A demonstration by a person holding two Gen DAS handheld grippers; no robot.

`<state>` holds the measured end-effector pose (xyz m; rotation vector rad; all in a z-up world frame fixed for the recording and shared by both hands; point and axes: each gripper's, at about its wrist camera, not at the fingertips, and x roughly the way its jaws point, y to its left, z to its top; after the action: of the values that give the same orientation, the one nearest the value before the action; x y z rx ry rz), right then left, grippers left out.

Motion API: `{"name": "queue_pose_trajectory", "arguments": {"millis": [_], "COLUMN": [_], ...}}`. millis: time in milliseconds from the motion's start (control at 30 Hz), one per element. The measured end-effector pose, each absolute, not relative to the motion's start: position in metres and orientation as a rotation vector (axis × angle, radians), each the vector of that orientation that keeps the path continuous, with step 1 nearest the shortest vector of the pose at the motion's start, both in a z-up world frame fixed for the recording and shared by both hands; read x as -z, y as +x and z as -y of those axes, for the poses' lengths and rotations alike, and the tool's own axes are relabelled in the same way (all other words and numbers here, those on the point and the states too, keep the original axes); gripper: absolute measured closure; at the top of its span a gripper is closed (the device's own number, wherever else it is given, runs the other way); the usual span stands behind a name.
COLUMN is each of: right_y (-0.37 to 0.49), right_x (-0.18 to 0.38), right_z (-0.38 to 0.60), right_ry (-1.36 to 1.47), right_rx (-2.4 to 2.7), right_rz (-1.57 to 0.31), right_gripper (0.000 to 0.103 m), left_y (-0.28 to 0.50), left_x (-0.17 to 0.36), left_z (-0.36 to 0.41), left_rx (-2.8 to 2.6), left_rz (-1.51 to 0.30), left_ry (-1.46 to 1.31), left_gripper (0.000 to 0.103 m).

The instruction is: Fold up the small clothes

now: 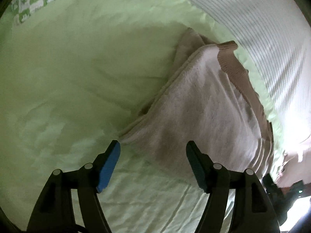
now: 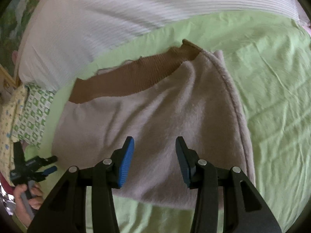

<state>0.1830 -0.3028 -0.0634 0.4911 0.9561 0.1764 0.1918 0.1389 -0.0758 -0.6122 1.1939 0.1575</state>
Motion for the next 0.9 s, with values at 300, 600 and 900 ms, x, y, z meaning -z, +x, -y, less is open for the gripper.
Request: {"name": "queue_pose_trajectory", "arguments": {"millis": [300,600,900], "right_y": [0.187,0.210,0.235], "right_x": [0.078,0.054,0.074], "right_z": [0.353,0.311,0.279], "right_ry": [0.460,0.562,0.530], "right_rx": [0.093,-0.157,-0.210], "right_rz": [-0.998,-0.913,-0.986], "right_gripper": [0.057,0.057,0.057], "left_y": [0.198,0.209,0.228], "left_x": [0.089,0.090,0.083], "left_z": [-0.137,-0.131,-0.112], "left_rx": [-0.209,-0.270,-0.193], "left_rz": [-1.176,-1.125,-1.084], "left_ry": [-0.664,-0.672,-0.592], "left_gripper": [0.023,0.021,0.083]}}
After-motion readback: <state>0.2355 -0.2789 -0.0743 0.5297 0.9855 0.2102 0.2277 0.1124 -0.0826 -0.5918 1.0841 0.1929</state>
